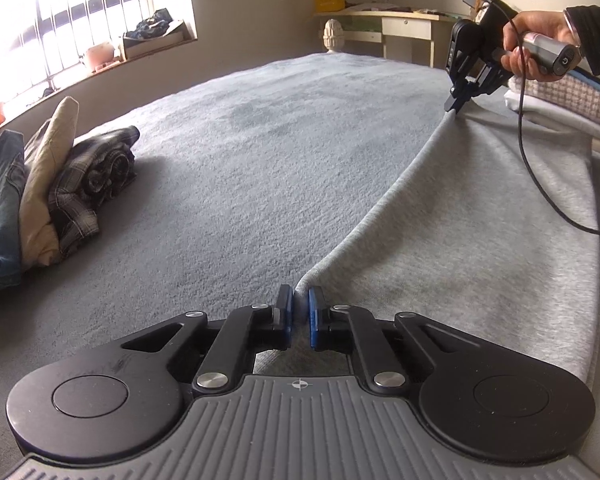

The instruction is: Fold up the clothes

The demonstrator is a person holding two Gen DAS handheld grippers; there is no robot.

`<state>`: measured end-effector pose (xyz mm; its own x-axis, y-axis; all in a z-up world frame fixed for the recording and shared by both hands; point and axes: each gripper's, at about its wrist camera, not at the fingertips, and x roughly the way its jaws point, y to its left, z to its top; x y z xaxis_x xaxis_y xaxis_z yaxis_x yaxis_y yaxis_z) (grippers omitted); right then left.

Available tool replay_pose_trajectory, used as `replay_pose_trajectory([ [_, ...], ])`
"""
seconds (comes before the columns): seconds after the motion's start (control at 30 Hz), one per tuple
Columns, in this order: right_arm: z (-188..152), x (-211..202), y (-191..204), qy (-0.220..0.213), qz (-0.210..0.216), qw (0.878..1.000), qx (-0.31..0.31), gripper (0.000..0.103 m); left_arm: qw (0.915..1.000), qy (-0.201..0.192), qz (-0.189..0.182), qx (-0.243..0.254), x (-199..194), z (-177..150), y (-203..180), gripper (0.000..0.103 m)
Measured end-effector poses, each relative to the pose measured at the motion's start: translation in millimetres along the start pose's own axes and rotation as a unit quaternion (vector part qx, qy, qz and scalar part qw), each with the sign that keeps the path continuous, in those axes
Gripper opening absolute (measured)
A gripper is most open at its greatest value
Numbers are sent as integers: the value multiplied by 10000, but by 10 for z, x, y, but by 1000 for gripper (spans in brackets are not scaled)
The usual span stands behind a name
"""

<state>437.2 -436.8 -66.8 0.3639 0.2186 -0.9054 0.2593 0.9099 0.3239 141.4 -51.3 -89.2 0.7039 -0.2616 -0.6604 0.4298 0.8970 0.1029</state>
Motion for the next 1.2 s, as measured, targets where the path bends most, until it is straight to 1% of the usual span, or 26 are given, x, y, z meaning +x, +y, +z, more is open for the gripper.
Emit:
replay_pose_trajectory([
  [0.07, -3, 83, -12, 68, 44, 9999, -149, 4, 9999, 163, 8, -44, 46, -10, 6, 9],
  [0.13, 14, 66, -97, 109, 268, 9996, -49, 9, 9998, 147, 50, -95, 24, -7, 19, 12],
  [0.17, 17, 23, -159, 96, 404, 9991, 64, 22, 9998, 138, 84, -118, 7, -3, 27, 18],
  [0.2, 8, -44, -224, 6, 497, 9986, 194, 39, 9997, 129, 118, -142, -11, 0, 35, 26],
  [0.23, -10, -135, -284, -189, 508, 9981, 284, 41, 9997, 117, 153, -173, -31, 3, 45, 28],
  [0.27, -33, -244, -343, -420, 481, 9975, 305, 41, 9995, 89, 197, -241, -63, 6, 66, 30],
  [0.33, -93, -470, -460, -754, 448, 9958, 253, 40, 9989, 33, 234, -411, -140, 14, 113, 31],
  [0.37, -143, -581, -524, -867, 430, 9950, 245, 41, 9984, 2, 216, -520, -195, 18, 130, 31],
  [0.43, -251, -783, -651, -934, 471, 9943, 184, 41, 9971, -53, 179, -732, -305, 27, 160, 32],
  [0.5, -386, -978, -758, -945, 597, 9937, 81, 41, 9959, -44, 109, -901, -417, 39, 169, 32],
  [0.57, -557, -1152, -831, -867, 795, 9930, -131, 41, 9938, -9, -41, -1111, -530, 48, 167, 32],
  [0.63, -757, -1242, -867, -647, 968, 9922, -434, 41, 9900, 35, -256, -1388, -623, 39, 159, 32],
  [0.7, -980, -1264, -920, -348, 1075, 9908, -747, 41, 9832, 177, -547, -1730, -661, 1, 127, 33],
  [0.73, -1096, -1230, -944, -208, 1085, 9899, -883, 40, 9793, 246, -678, -1894, -676, -21, 109, 33],
  [0.8, -1293, -1107, -1027, -65, 905, 9906, -1022, 40, 9741, 384, -730, -2106, -653, -102, 41, 33],
  [0.87, -1419, -987, -1209, -205, 462, 9925, -1115, 38, 9728, 579, -600, -2162, -581, -197, -10, 32],
  [0.9, -1443, -935, -1337, -336, 253, 9930, -1101, 34, 9728, 723, -486, -2146, -536, -238, -11, 32],
  [0.93, -1442, -891, -1485, -490, 69, 9933, -1045, 22, 9727, 866, -361, -2122, -495, -277, -13, 32],
  [0.97, -1427, -876, -1595, -635, 24, 9936, -931, 0, 9733, 975, -201, -2070, -482, -297, -10, 32],
  [1.03, -1392, -914, -1709, -945, 71, 9933, -666, 0, 9731, 956, -82, -2095, -535, -314, 37, 32],
  [1.07, -1404, -971, -1662, -1210, -106, 9900, -723, 0, 9720, 925, -35, -2159, -575, -310, 65, 32],
  [1.13, -1463, -1066, -1479, -1743, -701, 9743, -1240, 2, 9695, 867, 81, -2292, -660, -302, 97, 32],
  [1.17, -1489, -1090, -1402, -1870, -785, 9683, -1460, 2, 9678, 866, 98, -2360, -699, -300, 94, 33],
  [1.2, -1518, -1110, -1330, -1927, -736, 9652, -1608, 2, 9663, 875, 87, -2419, -733, -299, 73, 33],
])
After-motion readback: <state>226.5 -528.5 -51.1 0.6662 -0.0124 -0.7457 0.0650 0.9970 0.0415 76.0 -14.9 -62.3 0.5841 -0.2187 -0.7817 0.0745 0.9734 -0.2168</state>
